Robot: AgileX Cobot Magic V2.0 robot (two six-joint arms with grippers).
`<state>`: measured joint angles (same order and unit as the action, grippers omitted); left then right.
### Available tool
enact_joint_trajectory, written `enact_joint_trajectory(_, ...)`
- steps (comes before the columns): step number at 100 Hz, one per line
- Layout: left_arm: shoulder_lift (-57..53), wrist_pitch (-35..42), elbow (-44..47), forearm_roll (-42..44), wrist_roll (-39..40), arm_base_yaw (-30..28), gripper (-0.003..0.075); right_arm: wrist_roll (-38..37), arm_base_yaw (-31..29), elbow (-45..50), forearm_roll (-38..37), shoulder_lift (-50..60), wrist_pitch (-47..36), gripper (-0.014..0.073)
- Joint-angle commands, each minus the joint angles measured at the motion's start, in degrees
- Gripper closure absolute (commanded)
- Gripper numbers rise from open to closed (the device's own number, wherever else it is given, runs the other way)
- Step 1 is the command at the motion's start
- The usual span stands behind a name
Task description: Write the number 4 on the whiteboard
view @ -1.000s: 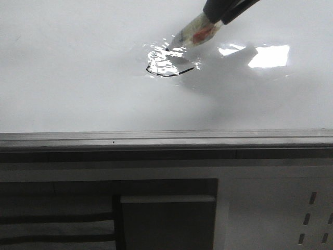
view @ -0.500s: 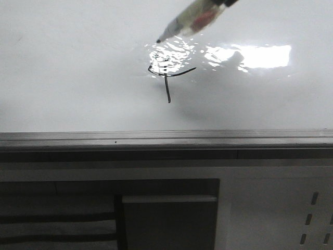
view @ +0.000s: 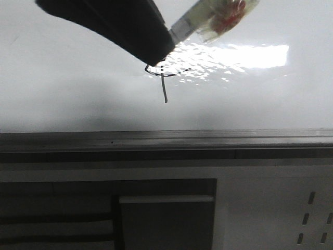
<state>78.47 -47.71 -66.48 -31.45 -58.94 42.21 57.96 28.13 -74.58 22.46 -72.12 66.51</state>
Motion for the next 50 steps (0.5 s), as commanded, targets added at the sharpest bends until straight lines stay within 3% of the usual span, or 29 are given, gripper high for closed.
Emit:
enact_joint_trajectory(1,1.22,3.35,-3.28,-2.67,-0.79,0.68,0.0259,0.82,0.16,-1.79,1.20,1.76,-1.62,0.0629)
enact_joint_trajectory(31,3.16,5.32,-3.69,-9.18,-7.03,0.68,0.0271,0.82,0.16,-1.79,1.20,1.76,-1.62,0.0629)
enact_joint_trajectory(50,2.38,4.48,-3.69,-9.08,-7.03,0.68,0.0419,0.82,0.16,-1.79,1.20,1.76,-1.62,0.0629)
